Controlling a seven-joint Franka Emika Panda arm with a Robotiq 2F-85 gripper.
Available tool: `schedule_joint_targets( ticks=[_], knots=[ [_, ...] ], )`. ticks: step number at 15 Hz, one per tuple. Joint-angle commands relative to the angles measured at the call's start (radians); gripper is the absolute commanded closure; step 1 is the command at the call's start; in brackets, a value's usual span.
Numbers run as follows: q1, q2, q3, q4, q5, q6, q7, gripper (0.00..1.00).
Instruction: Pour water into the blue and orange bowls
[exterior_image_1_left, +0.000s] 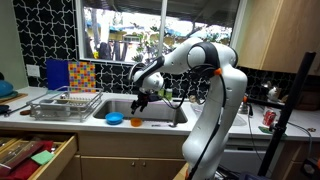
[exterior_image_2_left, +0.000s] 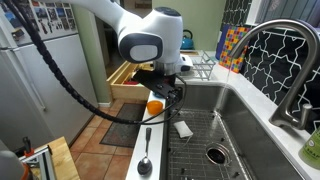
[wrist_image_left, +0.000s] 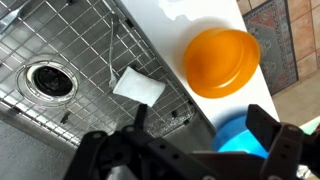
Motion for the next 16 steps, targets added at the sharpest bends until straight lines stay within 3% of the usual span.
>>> schedule_joint_targets(
  ticks=[1, 9, 10, 16],
  knots=[
    [0.036, 0.041, 0.000, 0.041, 0.103, 0.055, 0.093, 0.00],
    [0.061, 0.230, 0.061, 0.159, 0.194, 0.168, 0.280, 0.00],
    [0.056, 0.249, 0.072, 0.173, 0.206, 0.172, 0.285, 0.17],
    [0.031, 0.319, 0.108, 0.237, 0.217, 0.162, 0.322, 0.65]
  ],
)
